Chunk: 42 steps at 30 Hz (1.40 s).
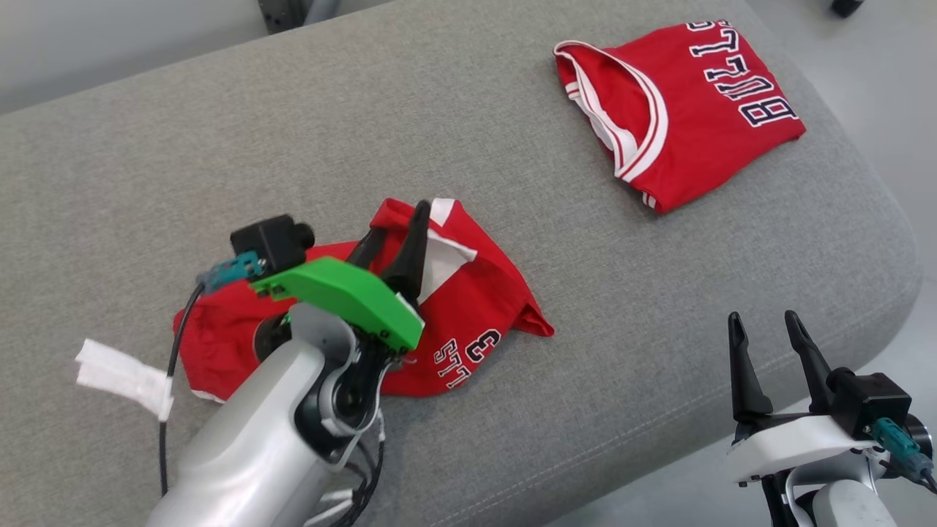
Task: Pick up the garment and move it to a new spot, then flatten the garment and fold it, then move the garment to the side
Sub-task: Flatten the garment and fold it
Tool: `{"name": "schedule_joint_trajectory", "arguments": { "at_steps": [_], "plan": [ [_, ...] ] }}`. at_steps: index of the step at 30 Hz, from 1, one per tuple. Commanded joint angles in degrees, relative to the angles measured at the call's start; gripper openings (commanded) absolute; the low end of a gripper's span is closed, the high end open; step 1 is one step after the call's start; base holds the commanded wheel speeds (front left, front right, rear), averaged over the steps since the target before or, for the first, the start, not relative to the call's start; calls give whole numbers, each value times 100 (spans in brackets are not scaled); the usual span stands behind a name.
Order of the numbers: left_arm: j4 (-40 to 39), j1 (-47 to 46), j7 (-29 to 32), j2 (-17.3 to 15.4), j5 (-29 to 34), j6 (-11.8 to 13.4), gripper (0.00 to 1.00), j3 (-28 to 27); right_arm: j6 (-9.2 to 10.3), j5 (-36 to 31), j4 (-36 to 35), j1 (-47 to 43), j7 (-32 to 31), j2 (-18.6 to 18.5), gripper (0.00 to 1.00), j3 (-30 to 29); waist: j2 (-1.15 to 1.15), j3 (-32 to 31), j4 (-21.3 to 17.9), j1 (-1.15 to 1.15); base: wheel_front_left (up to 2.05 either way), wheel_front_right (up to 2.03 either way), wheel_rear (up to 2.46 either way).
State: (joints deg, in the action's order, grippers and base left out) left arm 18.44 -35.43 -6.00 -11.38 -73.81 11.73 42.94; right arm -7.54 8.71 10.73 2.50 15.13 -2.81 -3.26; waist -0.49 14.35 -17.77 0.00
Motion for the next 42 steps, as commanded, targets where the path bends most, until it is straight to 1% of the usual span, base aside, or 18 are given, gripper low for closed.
{"name": "schedule_joint_trajectory", "arguments": {
  "at_steps": [1,4,7,11,16,20,23,26,28,29,31,32,33,35,36,38,41,42],
  "plan": [
    [-133,195,-83,-139,129,53,100,31,11,-68,-2,-74,0,-17,100,-23,49,-298,306,0,0,0,0],
    [-543,549,-162,-564,343,192,100,149,11,-104,-1,-125,0,-17,100,-52,49,-414,464,0,0,0,0],
    [-902,848,-34,-978,548,294,100,342,11,-146,7,-153,0,-17,100,-66,49,-492,598,0,0,0,0],
    [-1258,1112,9,-1368,667,396,100,458,11,-177,14,-207,0,-17,100,-67,49,-545,741,0,0,0,0],
    [-1341,1509,-161,-1616,526,546,100,276,11,-184,11,-231,0,-15,100,-40,49,-559,813,0,0,0,0],
    [-1212,1702,-210,-1817,463,515,100,188,11,-204,10,-241,0,-17,100,-16,49,-532,826,0,0,0,0],
    [-1057,1672,-287,-2033,647,469,100,199,11,-224,-8,-237,0,-16,100,-23,49,-494,826,0,0,0,0],
    [-857,1765,-208,-1925,305,172,100,80,11,-247,-14,-233,0,-16,100,-44,49,-451,843,0,0,0,0],
    [-620,1627,-168,-2040,388,-81,100,126,11,-263,-13,-200,0,-16,100,-18,49,-413,846,0,0,0,0],
    [-540,1539,-211,-2018,392,-274,100,134,11,-274,-11,-176,0,-14,100,-3,49,-394,842,0,0,0,0],
    [-308,1500,-162,-1907,205,-540,100,87,11,-291,-15,-145,0,-19,100,13,49,-373,831,0,0,0,0],
    [-215,1426,-191,-1924,227,-677,100,78,11,-299,-19,-134,0,-18,100,16,49,-362,817,0,0,0,0],
    [-90,1394,-205,-1937,196,-742,100,53,11,-306,-21,-122,0,-17,100,20,49,-351,802,0,0,0,0],
    [42,1340,-190,-1906,158,-1055,100,79,11,-320,-40,-122,0,-17,100,14,49,-327,776,0,0,0,0],
    [160,1365,-165,-1858,-2,-1122,100,18,11,-330,-42,-138,0,-17,100,2,49,-319,767,0,0,0,0],
    [251,1293,-153,-1907,70,-1445,100,53,11,-347,-43,-161,0,-15,100,-3,49,-299,742,0,0,0,0],
    [351,1326,-82,-1845,-137,-1731,100,54,11,-339,-40,-163,0,-16,100,-17,49,-291,717,0,0,0,0],
    [356,1367,-37,-1835,-238,-1784,87,61,11,-336,-32,-168,0,-16,100,-19,49,-298,713,0,0,0,0]
  ]
}}
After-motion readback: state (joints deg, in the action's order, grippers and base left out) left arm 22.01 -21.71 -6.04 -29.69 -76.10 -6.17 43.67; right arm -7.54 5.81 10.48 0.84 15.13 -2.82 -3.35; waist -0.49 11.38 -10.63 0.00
